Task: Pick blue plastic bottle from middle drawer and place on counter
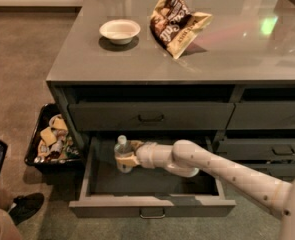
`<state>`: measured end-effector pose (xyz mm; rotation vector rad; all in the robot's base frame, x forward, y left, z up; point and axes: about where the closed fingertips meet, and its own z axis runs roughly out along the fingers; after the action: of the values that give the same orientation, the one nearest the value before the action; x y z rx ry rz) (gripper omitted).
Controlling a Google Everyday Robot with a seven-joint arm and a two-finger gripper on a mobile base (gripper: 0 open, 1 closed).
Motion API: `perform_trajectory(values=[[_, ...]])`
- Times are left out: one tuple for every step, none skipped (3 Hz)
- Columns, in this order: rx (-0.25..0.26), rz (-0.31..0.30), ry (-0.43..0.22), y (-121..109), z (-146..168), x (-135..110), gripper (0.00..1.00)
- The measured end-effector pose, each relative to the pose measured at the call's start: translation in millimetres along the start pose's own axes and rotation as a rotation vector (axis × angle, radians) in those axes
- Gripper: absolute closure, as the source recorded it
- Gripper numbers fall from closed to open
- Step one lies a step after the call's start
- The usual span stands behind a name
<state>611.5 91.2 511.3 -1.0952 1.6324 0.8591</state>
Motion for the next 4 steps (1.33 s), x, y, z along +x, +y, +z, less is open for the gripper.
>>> perform_trajectory(values=[[0.013, -0.042, -0.02, -7, -50, -26, 1.0], [0.013, -0.078, -0.018, -15, -95, -53, 1.0], [0.012, -0.113, -0.007, -26, -142, -88, 1.0], [0.022, -0.143, 0.017, -35, -193, -129, 1.0]])
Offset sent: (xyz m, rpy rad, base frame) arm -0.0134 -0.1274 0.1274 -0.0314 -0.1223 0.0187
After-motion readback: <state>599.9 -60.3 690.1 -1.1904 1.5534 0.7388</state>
